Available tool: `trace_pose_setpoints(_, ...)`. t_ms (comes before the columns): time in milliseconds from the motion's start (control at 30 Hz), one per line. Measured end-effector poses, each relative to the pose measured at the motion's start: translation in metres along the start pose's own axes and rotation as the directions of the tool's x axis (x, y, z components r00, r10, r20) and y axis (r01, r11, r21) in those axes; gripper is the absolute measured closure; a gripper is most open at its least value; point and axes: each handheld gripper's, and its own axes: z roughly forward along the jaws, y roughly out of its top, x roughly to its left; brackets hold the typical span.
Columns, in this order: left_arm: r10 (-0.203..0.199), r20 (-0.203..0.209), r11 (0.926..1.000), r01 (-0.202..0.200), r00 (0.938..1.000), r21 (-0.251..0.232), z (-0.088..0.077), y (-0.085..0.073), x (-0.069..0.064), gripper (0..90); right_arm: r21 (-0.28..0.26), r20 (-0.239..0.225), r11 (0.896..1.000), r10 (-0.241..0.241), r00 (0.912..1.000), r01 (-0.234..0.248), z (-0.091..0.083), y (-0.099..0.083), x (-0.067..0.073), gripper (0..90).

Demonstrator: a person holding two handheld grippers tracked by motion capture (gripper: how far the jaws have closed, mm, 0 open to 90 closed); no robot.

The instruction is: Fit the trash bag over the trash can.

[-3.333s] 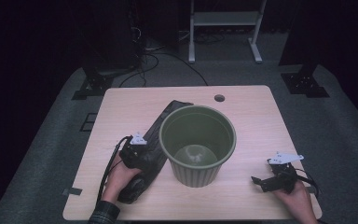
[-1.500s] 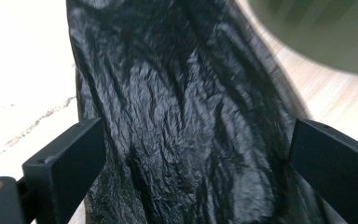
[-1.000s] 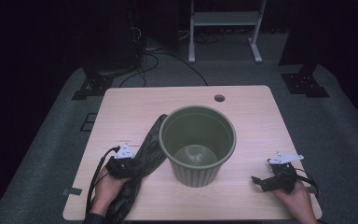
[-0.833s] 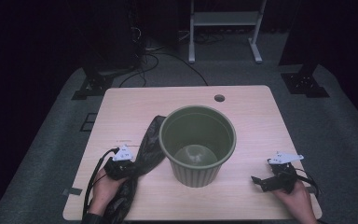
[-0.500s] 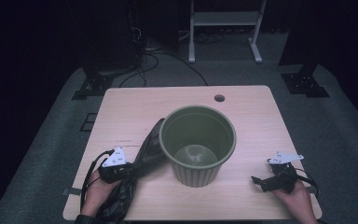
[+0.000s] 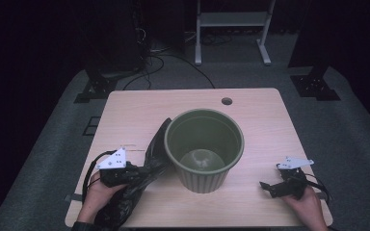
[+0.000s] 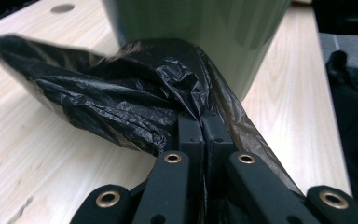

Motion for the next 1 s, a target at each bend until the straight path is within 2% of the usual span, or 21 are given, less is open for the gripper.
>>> trace_pose_setpoints(100,0.012,0.024,0.9995,-0.011,0.9996,-0.029,-0.001,0.008,-0.001,87.9,0.000,0.000,1.000,0.001,1.0000,-0.001,0.000,0.000,0.000,0.0)
trace_pose_setpoints(267,0.052,0.063,0.9976,-0.049,0.9967,-0.050,-0.002,0.023,-0.003,87.9,0.001,0.000,1.000,0.001,1.0000,-0.001,0.000,0.000,0.000,0.0)
trace_pose_setpoints(567,0.102,0.092,0.9902,-0.092,0.9905,-0.106,-0.002,0.045,-0.002,87.9,0.001,0.000,1.000,0.001,1.0000,-0.001,0.000,0.000,0.000,0.0)
trace_pose_setpoints(700,0.125,0.109,0.9837,-0.109,0.9862,-0.143,-0.006,0.054,-0.003,87.9,0.001,0.000,1.000,0.001,1.0000,-0.001,0.000,0.000,0.000,0.0)
trace_pose_setpoints(867,0.150,0.124,0.9721,-0.124,0.9809,-0.199,-0.012,0.065,-0.006,87.8,0.000,0.000,1.000,0.001,1.0000,-0.001,0.000,0.000,0.000,0.0)
trace_pose_setpoints(1000,0.171,0.133,0.9669,-0.140,0.9762,-0.214,-0.015,0.073,-0.008,87.8,0.000,0.000,1.000,0.001,1.0000,-0.001,0.000,0.000,0.000,0.0)
